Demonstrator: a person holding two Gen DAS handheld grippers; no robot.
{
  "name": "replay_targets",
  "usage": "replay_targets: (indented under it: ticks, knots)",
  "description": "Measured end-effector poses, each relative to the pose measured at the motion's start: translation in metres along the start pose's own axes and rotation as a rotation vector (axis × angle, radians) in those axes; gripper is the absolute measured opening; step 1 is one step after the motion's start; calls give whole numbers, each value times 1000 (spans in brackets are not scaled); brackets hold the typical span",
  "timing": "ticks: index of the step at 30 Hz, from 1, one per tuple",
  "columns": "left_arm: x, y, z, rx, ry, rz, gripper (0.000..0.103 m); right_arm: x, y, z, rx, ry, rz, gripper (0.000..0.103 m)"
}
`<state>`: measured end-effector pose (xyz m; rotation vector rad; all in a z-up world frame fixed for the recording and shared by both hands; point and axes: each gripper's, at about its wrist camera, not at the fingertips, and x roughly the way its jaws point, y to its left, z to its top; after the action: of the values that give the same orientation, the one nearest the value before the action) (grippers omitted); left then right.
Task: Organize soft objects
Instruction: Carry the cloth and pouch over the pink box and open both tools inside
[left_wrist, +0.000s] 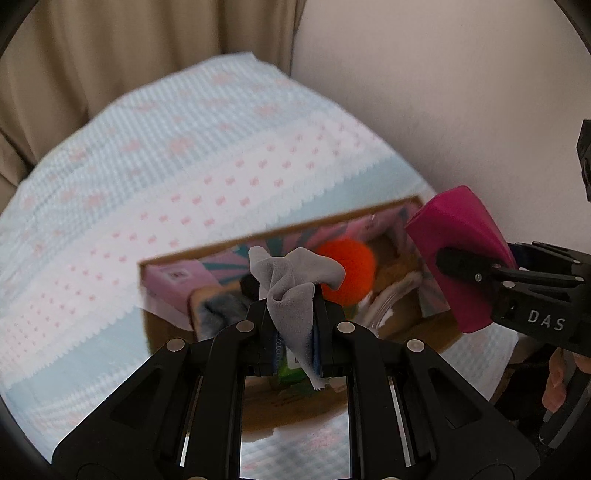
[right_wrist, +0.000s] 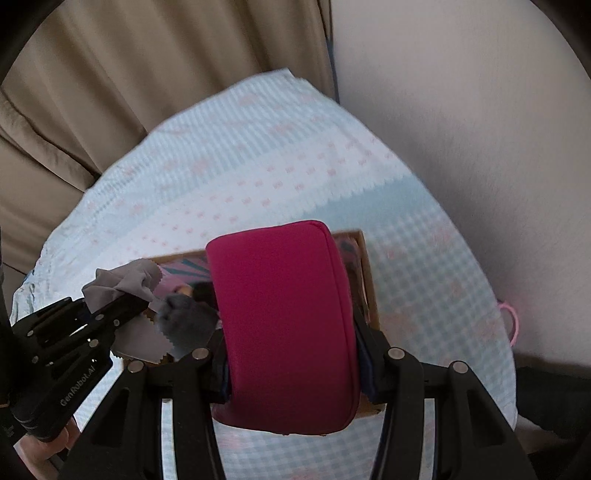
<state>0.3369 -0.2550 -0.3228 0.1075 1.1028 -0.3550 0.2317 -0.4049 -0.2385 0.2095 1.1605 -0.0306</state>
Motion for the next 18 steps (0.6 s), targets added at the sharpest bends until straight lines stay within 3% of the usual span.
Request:
replay_targets:
  ticks: [7, 14, 16, 17, 18]
  knots:
    - [58, -4, -22, -5, 145, 23, 11, 40, -14, -11, 61, 84, 37, 47]
    - [56, -14, -18, 75, 136, 32, 11, 54, -18, -17, 113, 119, 40, 49]
    - [50, -19, -19, 97, 144, 35, 27, 54, -20, -16, 142, 116, 68, 62]
    - [48, -18, -21, 100, 154, 37, 63, 52, -20, -16, 148, 104, 77, 71]
    - [46, -15, -22, 97, 161, 41, 103, 48, -19, -15, 146, 82, 84, 92]
